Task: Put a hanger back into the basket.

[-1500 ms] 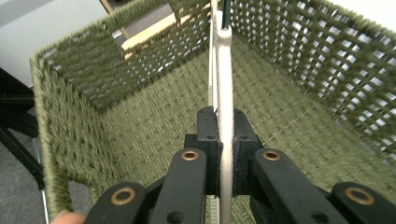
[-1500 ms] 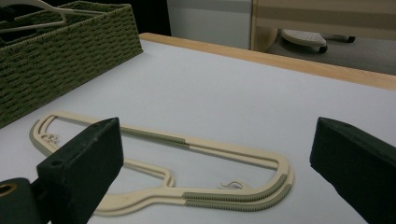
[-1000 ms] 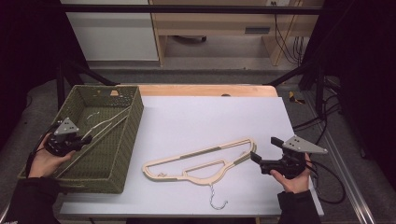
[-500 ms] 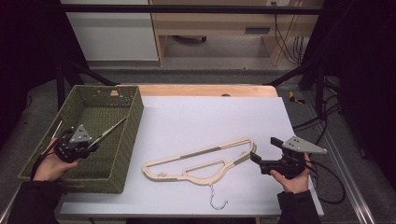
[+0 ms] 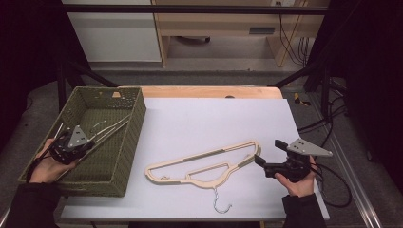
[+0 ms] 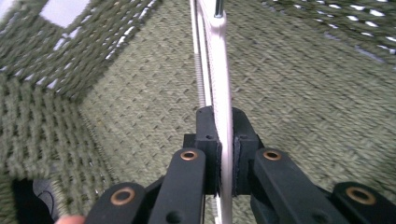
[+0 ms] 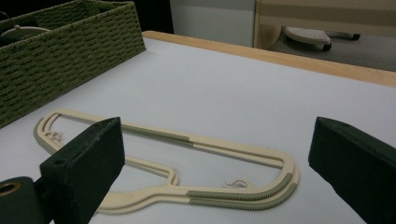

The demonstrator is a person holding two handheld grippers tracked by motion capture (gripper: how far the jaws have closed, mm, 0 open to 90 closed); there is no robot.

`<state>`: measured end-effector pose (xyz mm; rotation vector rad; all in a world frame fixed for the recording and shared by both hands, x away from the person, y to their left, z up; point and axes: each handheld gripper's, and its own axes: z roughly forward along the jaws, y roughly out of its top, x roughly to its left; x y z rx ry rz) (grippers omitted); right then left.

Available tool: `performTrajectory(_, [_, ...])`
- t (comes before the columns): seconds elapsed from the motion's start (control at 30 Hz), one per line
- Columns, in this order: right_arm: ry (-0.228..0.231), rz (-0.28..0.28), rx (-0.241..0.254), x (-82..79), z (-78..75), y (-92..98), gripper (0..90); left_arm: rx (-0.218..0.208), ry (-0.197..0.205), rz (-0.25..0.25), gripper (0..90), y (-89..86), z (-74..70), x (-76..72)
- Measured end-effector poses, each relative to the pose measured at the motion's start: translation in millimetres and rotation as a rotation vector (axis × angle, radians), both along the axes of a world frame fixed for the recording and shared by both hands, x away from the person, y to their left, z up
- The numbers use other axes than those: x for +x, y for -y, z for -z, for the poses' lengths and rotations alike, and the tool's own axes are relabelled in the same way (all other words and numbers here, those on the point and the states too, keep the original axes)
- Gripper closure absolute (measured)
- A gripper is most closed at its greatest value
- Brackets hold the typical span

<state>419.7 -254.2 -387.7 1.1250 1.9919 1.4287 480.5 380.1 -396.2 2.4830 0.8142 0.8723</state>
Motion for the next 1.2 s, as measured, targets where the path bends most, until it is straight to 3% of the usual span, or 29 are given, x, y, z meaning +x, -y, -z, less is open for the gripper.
performTrajectory(0.1, [0.0, 0.0, 0.0, 0.1, 0.0, 0.1, 4.2, 0.002, -0.02, 0.022, 84.2, 3.2, 2.1, -2.3])
performTrajectory(0.37, [0.001, 0.002, 0.004, -0.1, -0.4, 0.1, 4.2, 0.038, -0.126, 0.072, 79.9, 18.2, 15.4, -2.8])
performTrajectory(0.57, [0.001, 0.004, 0.008, -0.3, -0.6, 0.0, 4.2, 0.038, -0.155, 0.07, 73.9, 17.8, 16.9, -3.1])
performTrajectory(0.77, [0.0, 0.003, 0.01, -0.4, -0.8, 0.0, 4.2, 0.029, -0.167, 0.063, 62.5, 18.4, 16.2, -2.8])
performTrajectory(0.87, [0.003, 0.003, 0.011, -0.4, -1.0, 0.5, 4.2, -0.016, -0.148, 0.049, 52.5, 17.6, 9.5, -3.3])
performTrajectory(1.07, [0.0, 0.006, 0.023, -0.8, -1.4, -0.1, 4.2, -0.167, -0.077, 0.011, 32.8, 11.6, -15.5, -10.6])
performTrajectory(1.17, [0.0, 0.004, 0.025, -1.1, -1.8, 0.5, 4.3, -0.23, -0.046, 0.021, 25.0, 9.5, -30.5, -18.2])
performTrajectory(1.2, [0.0, 0.003, 0.026, -1.1, -1.8, 0.4, 4.3, -0.268, -0.028, 0.021, 23.4, 10.6, -34.3, -20.8])
